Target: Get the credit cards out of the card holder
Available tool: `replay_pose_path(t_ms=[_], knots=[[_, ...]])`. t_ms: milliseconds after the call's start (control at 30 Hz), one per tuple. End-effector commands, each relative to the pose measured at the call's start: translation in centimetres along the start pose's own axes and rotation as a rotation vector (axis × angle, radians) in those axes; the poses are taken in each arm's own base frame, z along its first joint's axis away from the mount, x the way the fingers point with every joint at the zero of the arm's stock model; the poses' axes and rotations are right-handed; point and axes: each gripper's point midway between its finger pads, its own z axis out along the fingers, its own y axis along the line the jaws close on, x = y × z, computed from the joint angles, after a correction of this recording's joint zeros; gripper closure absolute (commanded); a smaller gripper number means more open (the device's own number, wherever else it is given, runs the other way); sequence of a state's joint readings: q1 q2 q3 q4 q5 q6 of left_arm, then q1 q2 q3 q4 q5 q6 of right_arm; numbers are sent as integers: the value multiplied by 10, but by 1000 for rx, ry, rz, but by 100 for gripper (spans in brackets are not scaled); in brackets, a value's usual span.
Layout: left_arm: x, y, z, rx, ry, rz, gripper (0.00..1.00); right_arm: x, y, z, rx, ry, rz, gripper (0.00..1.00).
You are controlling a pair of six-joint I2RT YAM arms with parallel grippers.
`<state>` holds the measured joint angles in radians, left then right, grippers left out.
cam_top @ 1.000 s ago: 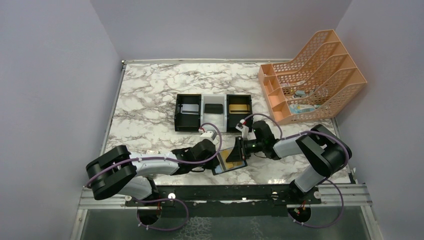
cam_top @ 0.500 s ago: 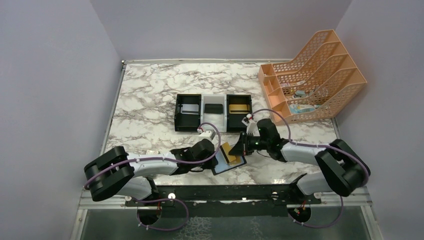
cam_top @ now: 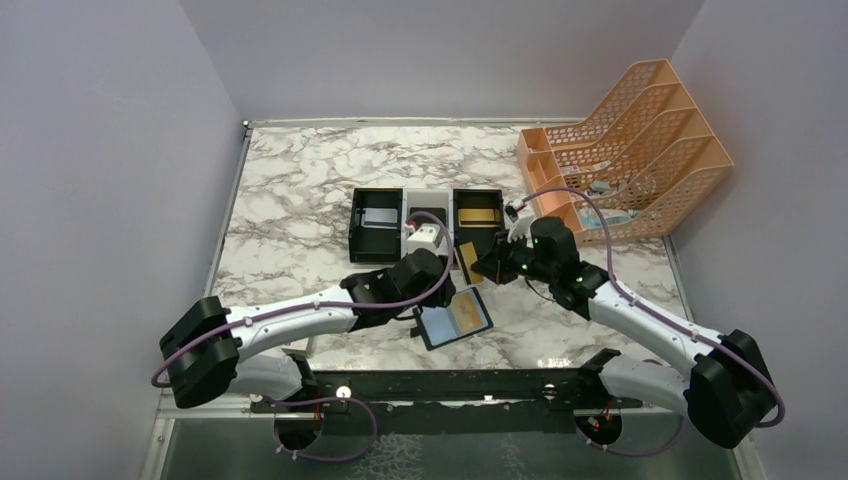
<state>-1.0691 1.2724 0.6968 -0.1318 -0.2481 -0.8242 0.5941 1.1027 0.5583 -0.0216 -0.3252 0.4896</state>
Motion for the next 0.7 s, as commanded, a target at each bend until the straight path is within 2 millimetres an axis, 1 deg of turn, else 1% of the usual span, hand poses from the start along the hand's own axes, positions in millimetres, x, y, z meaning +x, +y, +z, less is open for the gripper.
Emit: replay_pose_path(t_ms=[0, 133, 167, 233, 300, 367, 400, 467, 500, 600, 667], knots=[[-71, -12, -22, -49, -183, 44, 52, -36, -18, -11, 150, -101, -110, 99], [-107, -22, -37, 7, -256, 23, 41, -67, -35, -18, 283, -181, -156, 99], [-113, -22, -41, 23, -266, 18, 39, -74, -41, -19, 324, -193, -166, 99], [-118, -18, -48, 33, -284, 5, 35, -89, -51, -20, 377, -216, -187, 99], [-112, -8, -51, 30, -288, -14, 31, -102, -58, -18, 399, -226, -203, 99], [-100, 3, -50, 39, -297, -35, 25, -109, -66, -14, 397, -231, -196, 99], [-95, 9, -49, 43, -301, -40, 22, -112, -68, -12, 367, -230, -194, 99], [-89, 24, -49, 30, -289, -46, 18, -126, -76, -10, 317, -238, -170, 99], [-88, 31, -50, 13, -282, -48, 17, -131, -71, -6, 281, -233, -185, 99], [-86, 44, -54, -9, -276, -37, 15, -141, -61, 6, 194, -226, -342, 99], [-84, 49, -55, -6, -276, -33, 15, -145, -65, 10, 193, -210, -451, 99]])
